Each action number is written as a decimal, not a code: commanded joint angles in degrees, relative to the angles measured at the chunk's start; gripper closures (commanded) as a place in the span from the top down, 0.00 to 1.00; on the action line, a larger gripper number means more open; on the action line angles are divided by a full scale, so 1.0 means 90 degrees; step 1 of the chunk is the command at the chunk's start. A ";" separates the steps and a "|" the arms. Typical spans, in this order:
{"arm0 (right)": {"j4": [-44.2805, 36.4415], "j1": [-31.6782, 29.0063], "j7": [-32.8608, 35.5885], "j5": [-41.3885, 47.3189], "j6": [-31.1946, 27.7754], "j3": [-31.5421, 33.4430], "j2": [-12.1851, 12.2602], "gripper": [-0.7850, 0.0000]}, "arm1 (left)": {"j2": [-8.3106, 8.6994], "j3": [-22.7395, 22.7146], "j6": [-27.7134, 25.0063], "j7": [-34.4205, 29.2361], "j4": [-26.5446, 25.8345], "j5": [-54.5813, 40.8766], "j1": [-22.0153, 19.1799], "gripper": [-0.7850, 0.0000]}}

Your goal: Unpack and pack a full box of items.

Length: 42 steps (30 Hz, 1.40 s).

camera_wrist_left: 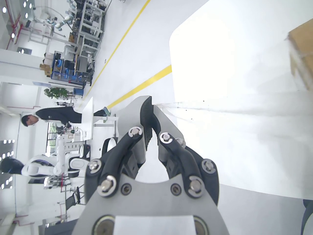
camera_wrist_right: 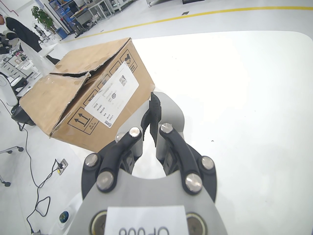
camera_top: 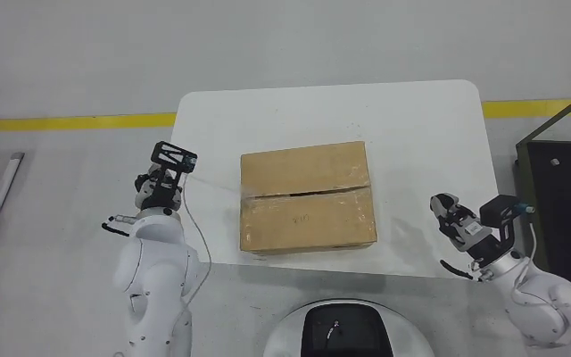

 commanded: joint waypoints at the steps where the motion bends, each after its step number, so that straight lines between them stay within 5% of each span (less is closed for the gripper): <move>1: 0.0029 -0.0002 -0.0008 -0.0005 0.0009 0.0000 0.0000 0.00 | 0.0006 -0.0174 0.0072 0.0004 0.0075 -0.0090 -0.0012 0.00; 12: 0.0097 -0.0036 0.0008 -0.0039 0.0034 0.0029 0.0009 0.00 | 0.0061 -0.0753 0.0131 0.0137 0.0615 0.0154 -0.0011 0.00; 13: 0.0097 -0.0034 0.0010 -0.0051 0.0033 0.0021 0.0009 0.00 | 0.0064 -0.0786 0.0134 0.0162 0.0676 0.0147 -0.0008 0.09; 15: 0.0102 -0.0027 0.0022 -0.0067 0.0043 0.0002 0.0009 0.00 | 0.0066 -0.0851 0.0198 0.0147 0.0778 0.0133 -0.0007 0.50; 16: 0.0100 -0.0021 0.0024 -0.0078 0.0056 -0.0008 0.0008 0.00 | 0.0068 -0.0870 0.0217 0.0149 0.0823 0.0142 -0.0006 0.97; 17: 0.0098 -0.0019 0.0031 -0.0084 0.0055 -0.0023 0.0008 0.00 | 0.0067 -0.0891 0.0245 0.0137 0.0871 0.0122 -0.0005 1.00; 42: 0.0143 0.0178 0.0169 -0.0181 0.0294 -0.0172 0.0008 0.06 | 0.0208 -0.1654 -0.0476 0.0066 0.1328 -0.0047 -0.0412 1.00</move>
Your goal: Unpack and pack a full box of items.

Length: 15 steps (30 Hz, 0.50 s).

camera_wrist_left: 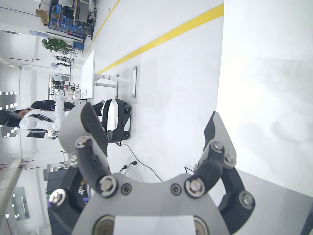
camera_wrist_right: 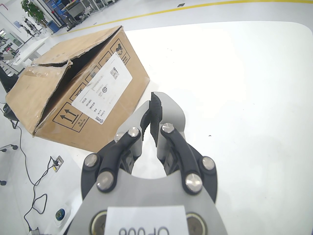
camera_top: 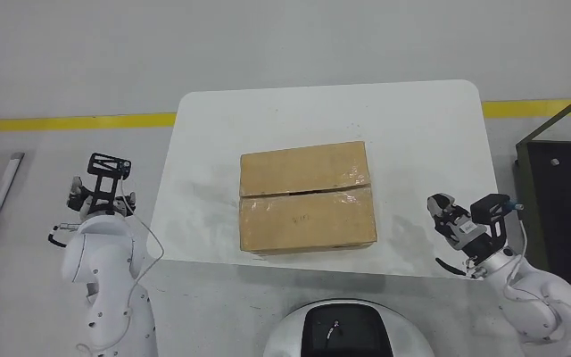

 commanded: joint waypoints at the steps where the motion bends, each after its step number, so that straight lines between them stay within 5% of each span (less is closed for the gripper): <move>1: 0.0007 0.0006 0.0009 -0.0009 0.0007 -0.0004 0.0001 0.05 | 0.0003 0.0020 -0.0027 0.0072 -0.0026 -0.0099 -0.0017 1.00; 7: 0.0047 0.0041 0.0024 -0.0028 0.0043 -0.0013 0.0003 0.03 | -0.0035 0.0755 -0.0247 0.0420 -0.0305 -0.0422 0.0101 1.00; 15: 0.0050 0.0020 0.0036 -0.0066 0.0058 0.0026 0.0011 0.03 | -0.0225 0.2970 -0.0340 0.0767 -0.0507 -0.0886 0.0054 1.00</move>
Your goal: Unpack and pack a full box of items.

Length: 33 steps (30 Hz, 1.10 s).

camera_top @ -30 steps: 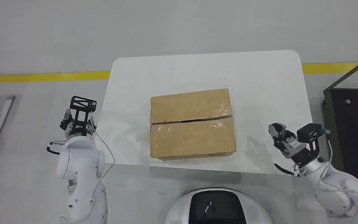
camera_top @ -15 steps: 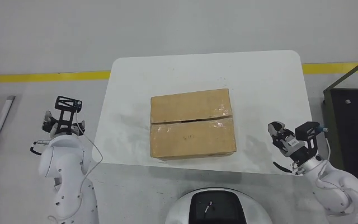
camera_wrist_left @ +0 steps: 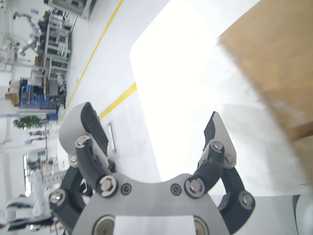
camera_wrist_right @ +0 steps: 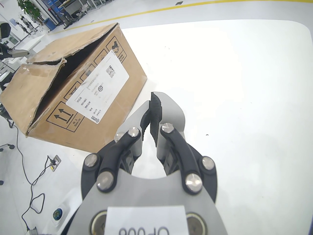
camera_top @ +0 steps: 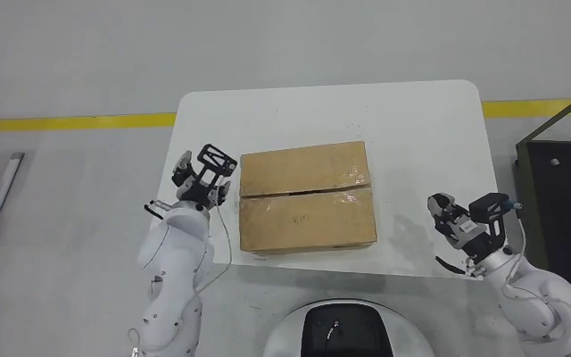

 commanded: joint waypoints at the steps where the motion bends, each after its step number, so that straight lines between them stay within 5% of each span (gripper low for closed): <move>1: 0.0001 -0.0019 -0.0014 0.0011 -0.0009 0.0032 0.0003 0.03 | -0.0042 0.0552 -0.0073 0.0042 0.0009 -0.0039 -0.0089 1.00; 13: -0.0008 -0.0174 -0.0103 0.0096 -0.0007 0.0153 0.0009 0.04 | -0.0246 0.2192 -0.0102 -0.0039 0.0552 0.0267 -0.0527 1.00; 25: -0.0041 -0.0218 -0.0116 0.0141 -0.0020 0.0179 0.0012 0.05 | -0.0360 0.2334 -0.0154 -0.0184 0.0325 -0.0219 -0.0678 1.00; 33: -0.0068 -0.0242 -0.0151 0.0149 0.0011 0.0189 0.0010 0.05 | -0.0427 0.2466 -0.0029 -0.0353 0.0807 0.0072 -0.1006 1.00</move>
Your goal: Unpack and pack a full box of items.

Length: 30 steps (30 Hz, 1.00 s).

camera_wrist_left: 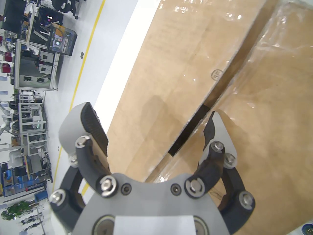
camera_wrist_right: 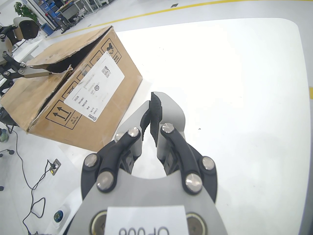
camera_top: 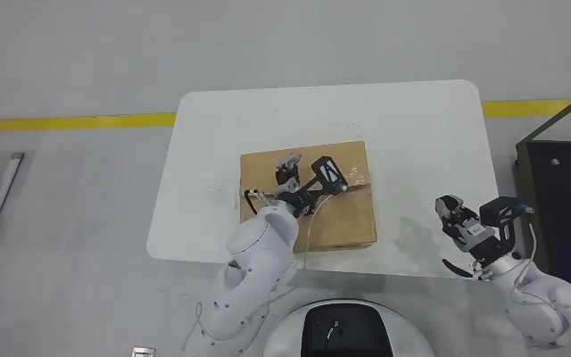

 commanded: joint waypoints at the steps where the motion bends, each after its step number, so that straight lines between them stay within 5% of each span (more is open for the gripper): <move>1: -0.0004 -0.0011 -0.0003 0.0004 0.0003 0.0006 0.0000 0.05 | -0.0016 0.0064 0.0064 0.0039 0.0174 0.0207 -0.0104 1.00; 3: -0.0012 -0.0034 -0.0012 0.0010 0.0010 0.0018 0.0000 0.05 | -0.0028 0.0111 0.0141 0.0079 0.0283 0.0475 -0.0222 1.00; 4: -0.0015 -0.0049 -0.0018 0.0012 0.0009 0.0028 0.0000 0.06 | -0.0040 0.0117 0.0286 0.0126 0.0320 0.0543 -0.0247 0.91; 6: -0.0009 -0.0073 -0.0016 0.0028 0.0010 0.0043 0.0001 0.05 | -0.0070 0.0095 0.0573 0.0223 0.0360 0.0499 -0.0269 0.13; 7: -0.0004 -0.0076 -0.0012 0.0042 0.0018 0.0051 0.0001 0.04 | -0.0077 0.0116 0.0625 0.0286 0.0373 0.0583 -0.0293 0.00; 30: -0.0138 -0.0227 -0.0039 0.0193 0.0069 0.0325 0.0011 0.00 | -0.0256 0.0669 0.0086 0.1158 0.0134 0.0497 -0.0296 0.00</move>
